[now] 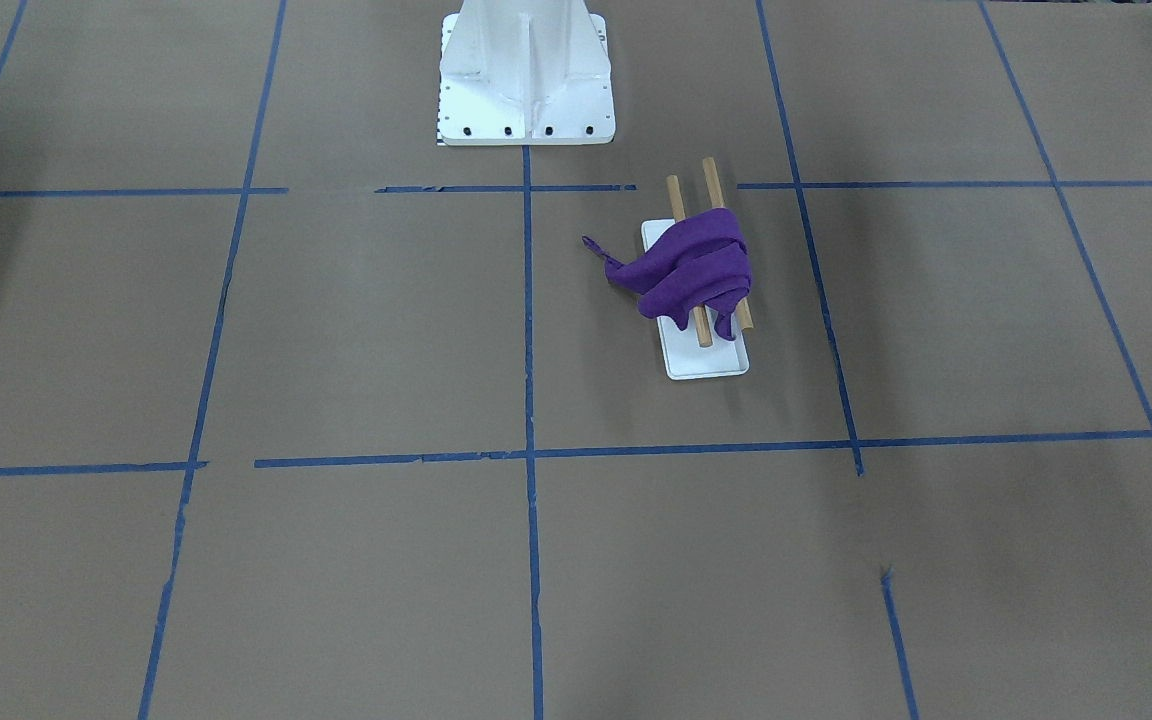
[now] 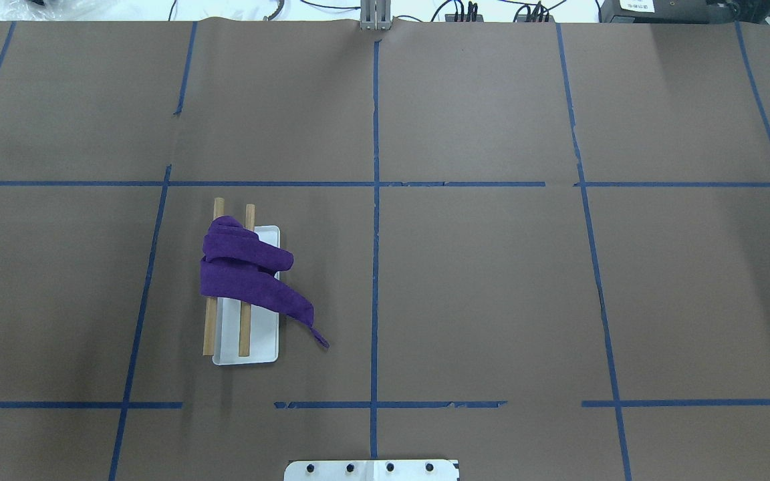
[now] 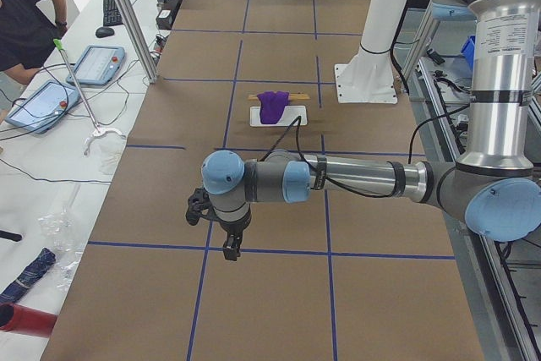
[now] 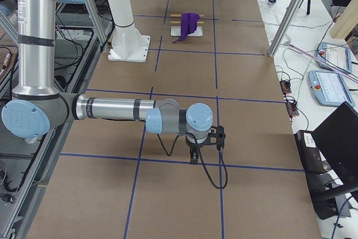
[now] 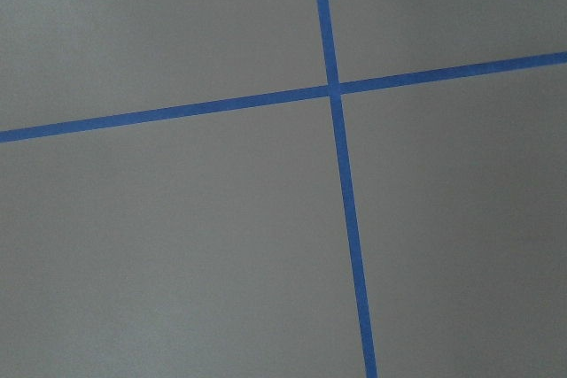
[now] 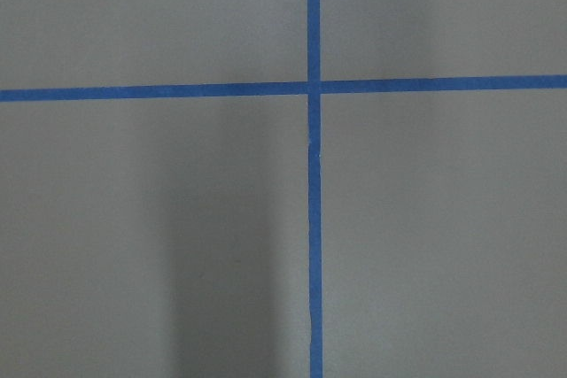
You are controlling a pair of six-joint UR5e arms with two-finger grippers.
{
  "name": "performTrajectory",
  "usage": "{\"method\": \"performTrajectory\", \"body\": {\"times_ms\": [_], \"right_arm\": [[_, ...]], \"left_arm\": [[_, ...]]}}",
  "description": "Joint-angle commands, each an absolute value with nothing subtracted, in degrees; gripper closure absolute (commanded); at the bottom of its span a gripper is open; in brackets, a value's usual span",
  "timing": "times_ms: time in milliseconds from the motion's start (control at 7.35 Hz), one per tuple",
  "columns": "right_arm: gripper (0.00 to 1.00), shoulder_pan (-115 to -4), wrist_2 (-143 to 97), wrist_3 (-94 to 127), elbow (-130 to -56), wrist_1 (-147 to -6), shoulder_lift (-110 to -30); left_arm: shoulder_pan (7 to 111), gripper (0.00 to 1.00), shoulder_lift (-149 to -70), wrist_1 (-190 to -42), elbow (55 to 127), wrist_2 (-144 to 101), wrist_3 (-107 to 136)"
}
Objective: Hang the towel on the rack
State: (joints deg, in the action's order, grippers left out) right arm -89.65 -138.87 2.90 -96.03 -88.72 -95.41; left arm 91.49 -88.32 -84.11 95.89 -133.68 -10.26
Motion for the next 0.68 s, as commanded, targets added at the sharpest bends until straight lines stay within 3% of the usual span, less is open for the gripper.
{"method": "performTrajectory", "body": {"times_ms": [0,544], "right_arm": [[0.0,-89.82,-139.13,3.08,-97.03,-88.86,-95.71],[0.0,-89.82,-139.04,3.69,-96.94,-88.77,-95.71]], "left_arm": [[91.49,0.0,-88.42,-84.11,95.98,-133.68,-9.85],[91.49,0.0,-88.59,-84.11,96.15,-133.68,-9.76]]}}
